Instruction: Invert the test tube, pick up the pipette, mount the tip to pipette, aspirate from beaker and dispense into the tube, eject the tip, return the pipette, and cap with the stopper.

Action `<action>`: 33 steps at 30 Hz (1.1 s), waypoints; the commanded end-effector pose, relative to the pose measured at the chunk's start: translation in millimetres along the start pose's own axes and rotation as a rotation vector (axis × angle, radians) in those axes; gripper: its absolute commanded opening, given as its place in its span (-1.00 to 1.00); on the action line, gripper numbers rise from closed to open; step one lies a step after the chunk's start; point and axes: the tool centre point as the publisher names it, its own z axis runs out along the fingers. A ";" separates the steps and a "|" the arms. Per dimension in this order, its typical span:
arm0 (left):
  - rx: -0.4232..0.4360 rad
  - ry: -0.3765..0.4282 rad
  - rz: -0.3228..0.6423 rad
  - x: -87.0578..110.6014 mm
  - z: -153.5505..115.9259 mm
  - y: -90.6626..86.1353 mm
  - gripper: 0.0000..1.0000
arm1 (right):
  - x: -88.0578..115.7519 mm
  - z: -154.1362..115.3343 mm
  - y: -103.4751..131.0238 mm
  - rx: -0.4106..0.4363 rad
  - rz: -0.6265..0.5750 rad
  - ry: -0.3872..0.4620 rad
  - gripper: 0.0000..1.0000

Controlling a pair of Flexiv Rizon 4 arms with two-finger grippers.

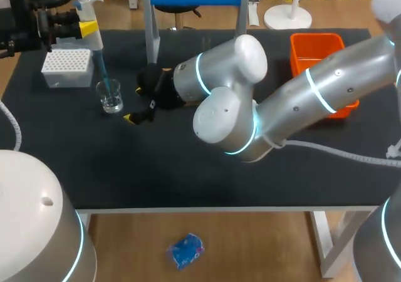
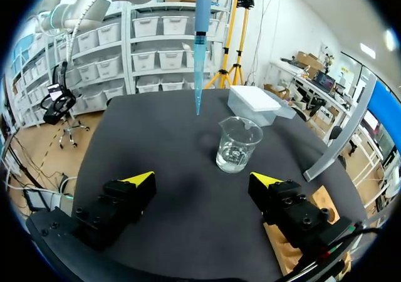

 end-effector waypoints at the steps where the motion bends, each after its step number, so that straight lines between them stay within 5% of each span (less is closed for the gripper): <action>1: 0.001 0.002 0.001 0.0 -0.7 0.3 -1.00 | 1.9 10.5 -5.5 -0.036 0.000 -0.007 1.00; 14: 0.003 0.016 -0.002 -1.0 0.2 0.7 -1.00 | 1.9 10.5 -5.5 -0.036 0.000 -0.007 1.00; 33: -0.002 0.008 0.002 -37.2 8.2 24.3 -1.00 | 1.9 10.5 -5.5 -0.036 0.000 -0.007 1.00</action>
